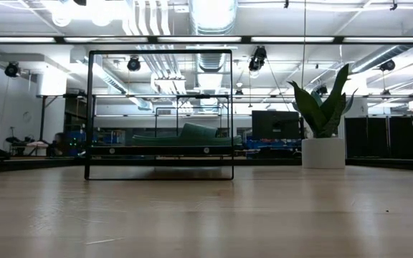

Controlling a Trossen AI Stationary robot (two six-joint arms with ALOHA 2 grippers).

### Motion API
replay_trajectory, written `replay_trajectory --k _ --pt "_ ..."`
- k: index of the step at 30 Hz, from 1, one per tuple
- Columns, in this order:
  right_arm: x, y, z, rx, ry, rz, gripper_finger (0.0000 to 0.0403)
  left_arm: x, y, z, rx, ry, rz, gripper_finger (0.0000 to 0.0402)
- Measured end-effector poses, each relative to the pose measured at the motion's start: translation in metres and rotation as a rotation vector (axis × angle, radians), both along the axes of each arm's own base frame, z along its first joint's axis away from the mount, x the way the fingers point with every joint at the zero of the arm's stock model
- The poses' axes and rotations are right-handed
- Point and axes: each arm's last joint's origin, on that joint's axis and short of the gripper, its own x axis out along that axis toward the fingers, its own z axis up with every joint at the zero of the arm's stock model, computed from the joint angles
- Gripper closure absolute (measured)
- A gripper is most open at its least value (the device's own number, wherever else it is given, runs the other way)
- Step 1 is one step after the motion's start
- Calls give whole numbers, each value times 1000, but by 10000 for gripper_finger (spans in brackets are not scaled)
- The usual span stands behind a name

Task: Pick and place slides into the shelf
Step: Put the top pink slides on the shelf

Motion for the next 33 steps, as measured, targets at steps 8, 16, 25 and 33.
replay_trajectory --k 8,16,25,33 --pt "-20 7 18 -134 -74 -179 201 14 0 -19 -22 118 53 384" --pt "-37 8 29 -164 -99 -267 200 32 -1 -41 -52 281 98 384" --pt "-38 7 31 -89 -17 -306 200 44 -3 -45 -40 334 53 384" --pt "8 1 38 -141 178 -316 200 62 -5 -47 -36 375 44 384"
